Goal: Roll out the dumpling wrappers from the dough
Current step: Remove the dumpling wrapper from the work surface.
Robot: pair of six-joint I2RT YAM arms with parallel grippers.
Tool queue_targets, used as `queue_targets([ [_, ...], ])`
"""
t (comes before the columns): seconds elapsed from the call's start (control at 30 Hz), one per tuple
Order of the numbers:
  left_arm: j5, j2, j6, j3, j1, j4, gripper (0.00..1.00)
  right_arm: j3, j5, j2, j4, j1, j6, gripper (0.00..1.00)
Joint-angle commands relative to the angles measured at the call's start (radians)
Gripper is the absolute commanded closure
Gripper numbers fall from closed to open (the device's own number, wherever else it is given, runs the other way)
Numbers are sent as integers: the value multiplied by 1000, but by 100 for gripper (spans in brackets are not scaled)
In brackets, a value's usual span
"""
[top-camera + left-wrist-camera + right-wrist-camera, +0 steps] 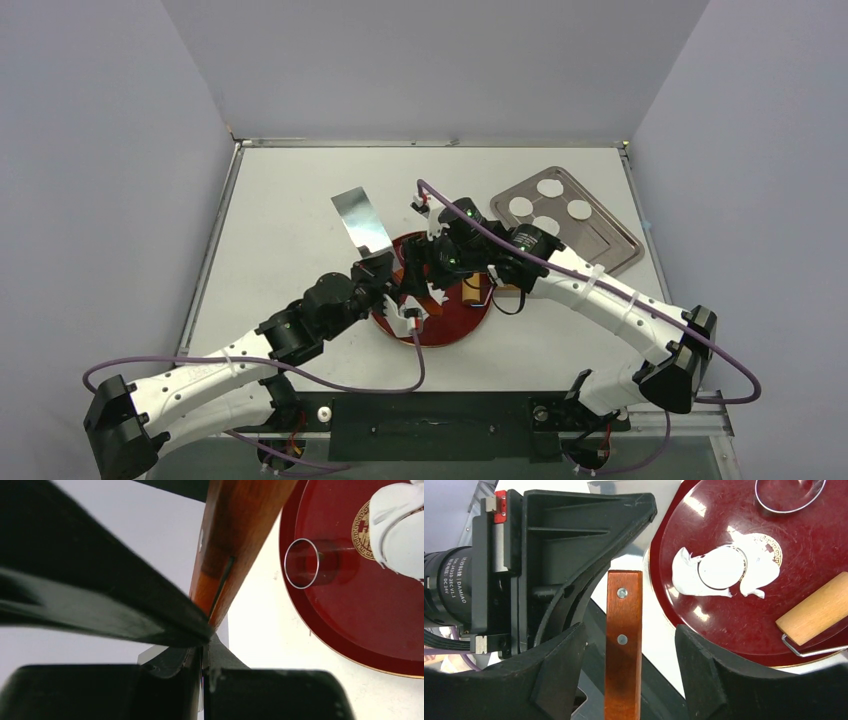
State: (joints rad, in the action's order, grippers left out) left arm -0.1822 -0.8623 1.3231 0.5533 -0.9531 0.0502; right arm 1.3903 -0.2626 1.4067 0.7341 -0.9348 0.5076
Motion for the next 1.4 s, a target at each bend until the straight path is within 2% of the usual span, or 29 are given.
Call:
queue_targets([
  [0.0, -38, 17, 47, 5, -5, 148, 100, -17, 24, -13, 4, -18, 12, 40],
  [0.23, -58, 1, 44, -6, -8, 195, 100, -20, 60, 16, 0, -44, 8, 37],
  [0.3, -59, 1, 40, -5, -10, 197, 100, -18, 62, 28, -5, -44, 9, 42],
  [0.33, -61, 0, 39, -4, -10, 194, 100, -18, 61, 31, -7, -45, 9, 53],
  [0.37, -61, 1, 39, -3, -11, 188, 100, -17, 60, 35, -15, -45, 10, 60],
  [0.4, -58, 5, 38, -3, -12, 185, 100, -18, 60, 34, -25, -45, 15, 73],
  [0.57, -66, 17, 21, -3, -13, 176, 100, -23, 50, 30, -42, -46, 20, 90],
  [0.6, -67, 18, 17, -2, -13, 172, 100, -26, 53, 28, -42, -47, 21, 98],
  [0.63, -67, 20, 13, 0, -13, 164, 100, -29, 56, 24, -42, -47, 21, 100],
  [0.73, -47, 29, -8, 1, -13, 132, 100, -46, 89, 9, -41, -47, 24, 100],
  [0.77, -42, 37, -24, -6, -15, 131, 83, -52, 101, -2, -42, -46, 25, 100],
  [0.83, -13, 53, -34, -20, -14, 108, 65, -71, 141, -19, -41, -45, 29, 100],
  [0.93, 32, 86, -45, -23, -15, 22, 61, -111, 191, -41, -41, -42, 35, 100],
  [1.1, 135, 155, -96, 17, -18, -217, 60, -154, 221, -61, -22, -31, 45, 100],
  [1.23, 179, 151, -254, 100, -18, -404, 59, -160, 247, -80, 64, 3, 67, 100],
  [1.37, 182, 72, -504, 192, -12, -552, 54, -162, 259, -108, 164, 10, 103, 100],
])
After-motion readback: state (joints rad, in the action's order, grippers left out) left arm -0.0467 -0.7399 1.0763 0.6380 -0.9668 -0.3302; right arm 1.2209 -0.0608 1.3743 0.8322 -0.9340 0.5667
